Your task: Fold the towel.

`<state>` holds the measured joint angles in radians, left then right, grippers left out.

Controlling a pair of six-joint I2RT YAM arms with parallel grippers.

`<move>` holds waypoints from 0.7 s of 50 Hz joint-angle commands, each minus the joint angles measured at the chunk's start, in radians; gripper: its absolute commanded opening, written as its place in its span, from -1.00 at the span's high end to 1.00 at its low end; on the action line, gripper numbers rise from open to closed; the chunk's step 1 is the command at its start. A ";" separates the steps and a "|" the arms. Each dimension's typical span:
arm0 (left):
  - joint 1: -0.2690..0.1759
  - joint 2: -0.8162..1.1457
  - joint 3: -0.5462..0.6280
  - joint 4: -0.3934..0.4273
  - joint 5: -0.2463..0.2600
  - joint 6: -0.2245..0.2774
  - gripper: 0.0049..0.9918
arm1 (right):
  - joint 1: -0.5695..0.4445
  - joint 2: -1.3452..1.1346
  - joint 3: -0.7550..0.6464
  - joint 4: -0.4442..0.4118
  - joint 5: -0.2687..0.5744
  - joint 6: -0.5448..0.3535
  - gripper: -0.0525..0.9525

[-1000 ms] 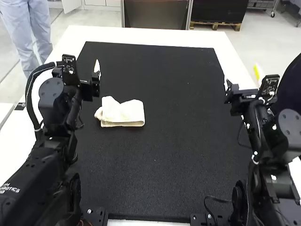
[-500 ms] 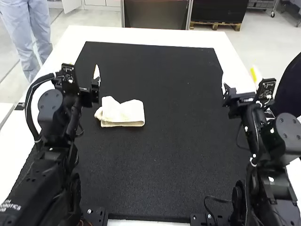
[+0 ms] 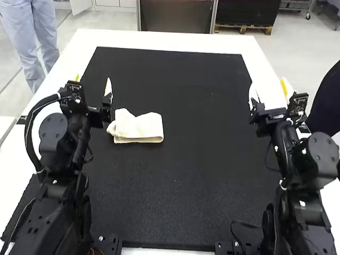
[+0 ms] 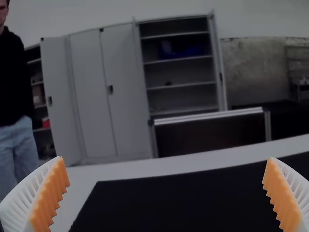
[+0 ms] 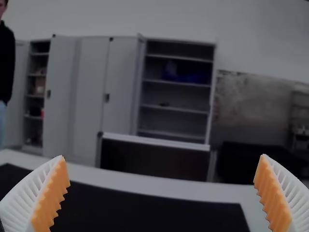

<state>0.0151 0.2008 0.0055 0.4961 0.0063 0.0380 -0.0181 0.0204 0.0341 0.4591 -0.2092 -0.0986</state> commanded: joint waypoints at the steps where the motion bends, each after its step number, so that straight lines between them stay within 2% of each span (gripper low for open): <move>1: 0.003 -0.041 -0.007 -0.024 0.015 0.019 -0.90 | -0.042 -0.016 -0.002 0.013 -0.050 -0.003 -0.85; 22: 0.003 -0.103 -0.007 -0.097 0.015 0.025 -0.90 | -0.223 -0.019 -0.028 0.013 -0.219 0.062 -0.86; 35: 0.003 -0.124 -0.007 -0.108 0.017 0.026 -0.90 | -0.258 -0.019 -0.031 0.003 -0.295 0.066 -0.86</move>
<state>0.0151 0.0967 0.0055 0.3843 0.0086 0.0528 -0.2642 0.0196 0.0071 0.4587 -0.4404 -0.0471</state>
